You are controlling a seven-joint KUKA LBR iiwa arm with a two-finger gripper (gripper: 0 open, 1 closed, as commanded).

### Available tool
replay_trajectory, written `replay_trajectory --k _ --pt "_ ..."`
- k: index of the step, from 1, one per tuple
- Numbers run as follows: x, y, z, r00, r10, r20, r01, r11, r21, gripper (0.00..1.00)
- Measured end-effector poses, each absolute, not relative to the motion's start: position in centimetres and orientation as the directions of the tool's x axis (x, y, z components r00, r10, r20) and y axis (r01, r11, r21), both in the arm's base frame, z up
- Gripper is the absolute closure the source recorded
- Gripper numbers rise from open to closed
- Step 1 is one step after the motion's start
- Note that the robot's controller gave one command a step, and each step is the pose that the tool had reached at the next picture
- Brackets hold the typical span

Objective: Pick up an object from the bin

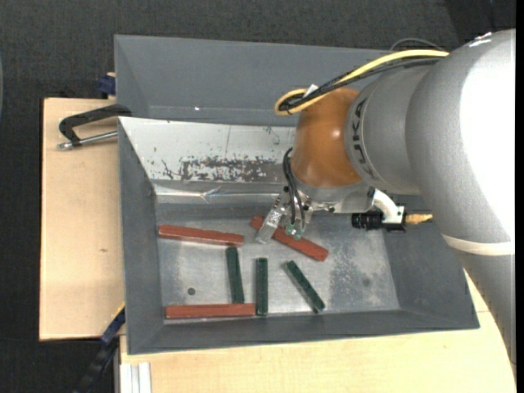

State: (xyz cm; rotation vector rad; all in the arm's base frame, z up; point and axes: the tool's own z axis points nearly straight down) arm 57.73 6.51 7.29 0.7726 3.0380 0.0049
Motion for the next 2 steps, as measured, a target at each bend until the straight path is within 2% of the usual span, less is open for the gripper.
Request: replay_trajectory --k 2 --pt "57.55 6.50 7.68 -0.879 0.478 -0.001 0.478 0.879 0.002 1.00"
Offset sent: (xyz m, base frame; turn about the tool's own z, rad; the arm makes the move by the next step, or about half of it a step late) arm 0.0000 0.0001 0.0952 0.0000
